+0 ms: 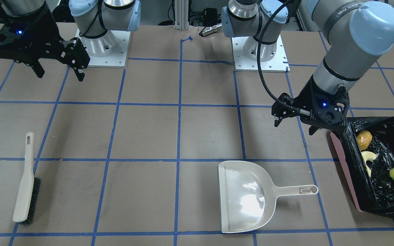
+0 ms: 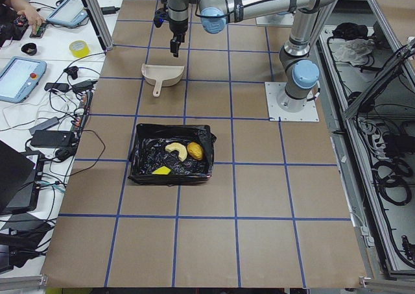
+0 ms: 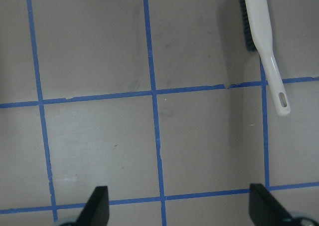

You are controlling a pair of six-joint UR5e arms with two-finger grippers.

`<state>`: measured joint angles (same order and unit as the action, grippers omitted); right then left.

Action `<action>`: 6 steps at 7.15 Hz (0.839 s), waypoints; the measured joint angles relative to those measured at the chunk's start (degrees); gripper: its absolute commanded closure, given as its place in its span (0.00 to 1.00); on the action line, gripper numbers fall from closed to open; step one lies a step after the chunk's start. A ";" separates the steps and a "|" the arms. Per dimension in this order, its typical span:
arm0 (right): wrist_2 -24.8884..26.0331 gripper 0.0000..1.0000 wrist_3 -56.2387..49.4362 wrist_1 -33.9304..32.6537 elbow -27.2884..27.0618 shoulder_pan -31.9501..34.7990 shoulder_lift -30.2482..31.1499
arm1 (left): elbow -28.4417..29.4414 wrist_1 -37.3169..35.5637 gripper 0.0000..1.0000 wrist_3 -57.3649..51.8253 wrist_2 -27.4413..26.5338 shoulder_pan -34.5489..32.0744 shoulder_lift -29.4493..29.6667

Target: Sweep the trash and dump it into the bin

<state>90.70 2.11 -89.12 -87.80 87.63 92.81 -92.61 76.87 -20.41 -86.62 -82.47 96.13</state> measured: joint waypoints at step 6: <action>0.00 0.00 0.00 0.00 -0.06 0.05 0.00 | 0.22 0.54 0.00 9.50 -6.01 -7.33 -3.39</action>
<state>90.70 2.11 -89.12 -87.86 87.68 92.81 -92.39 77.40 -10.91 -92.63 -89.80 92.75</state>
